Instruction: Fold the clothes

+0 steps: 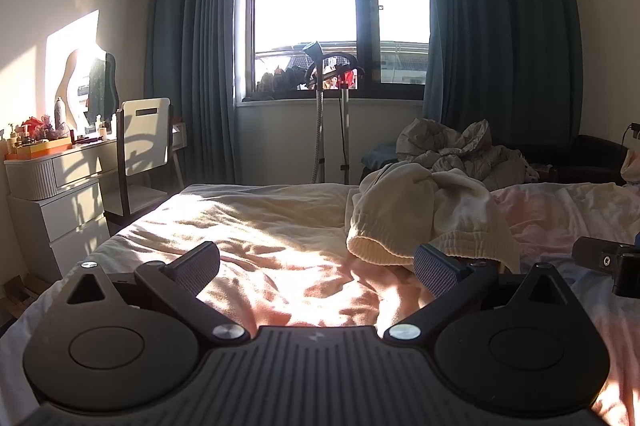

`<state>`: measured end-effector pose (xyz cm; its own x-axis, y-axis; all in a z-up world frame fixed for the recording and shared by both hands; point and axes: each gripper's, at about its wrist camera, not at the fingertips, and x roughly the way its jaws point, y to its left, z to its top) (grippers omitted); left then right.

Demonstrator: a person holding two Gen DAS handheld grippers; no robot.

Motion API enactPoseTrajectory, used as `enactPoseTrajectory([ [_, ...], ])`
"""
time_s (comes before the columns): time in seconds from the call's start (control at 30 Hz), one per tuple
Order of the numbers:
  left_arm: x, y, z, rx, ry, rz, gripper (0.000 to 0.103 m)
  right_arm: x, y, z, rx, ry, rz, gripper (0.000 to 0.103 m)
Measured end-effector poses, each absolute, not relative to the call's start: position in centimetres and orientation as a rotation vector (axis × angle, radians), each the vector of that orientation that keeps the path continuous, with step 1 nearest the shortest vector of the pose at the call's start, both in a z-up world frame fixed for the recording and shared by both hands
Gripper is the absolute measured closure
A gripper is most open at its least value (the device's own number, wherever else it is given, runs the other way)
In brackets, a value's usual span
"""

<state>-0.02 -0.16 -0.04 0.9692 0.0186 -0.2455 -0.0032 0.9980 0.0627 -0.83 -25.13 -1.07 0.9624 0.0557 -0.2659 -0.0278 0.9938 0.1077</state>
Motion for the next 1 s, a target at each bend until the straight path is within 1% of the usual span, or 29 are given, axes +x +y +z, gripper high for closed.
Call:
enactPoseTrajectory([
  [0.13, -0.1, -0.7, -0.3, 0.061, 0.247, 0.012, 0.000, -0.9, -25.2, -1.1, 0.114, 0.258, 0.044, 0.000],
  [0.17, 0.6, -0.4, -0.3, 0.049, 0.272, 0.009, 0.000, -0.9, -25.2, -1.1, 0.110, 0.257, 0.041, 0.000],
  [0.3, -0.9, 0.4, 0.0, 0.031, 0.241, 0.002, 0.000, -1.0, -25.2, -1.1, 0.100, 0.250, 0.032, 0.000],
  [0.37, -0.2, 0.0, -0.2, 0.038, 0.263, 0.002, 0.000, -1.0, -25.2, -1.1, 0.102, 0.253, 0.033, 0.000],
  [1.0, 0.1, -0.1, -0.5, 0.044, 0.277, 0.006, 0.000, -1.0, -25.0, -1.1, 0.100, 0.250, 0.049, 0.000],
])
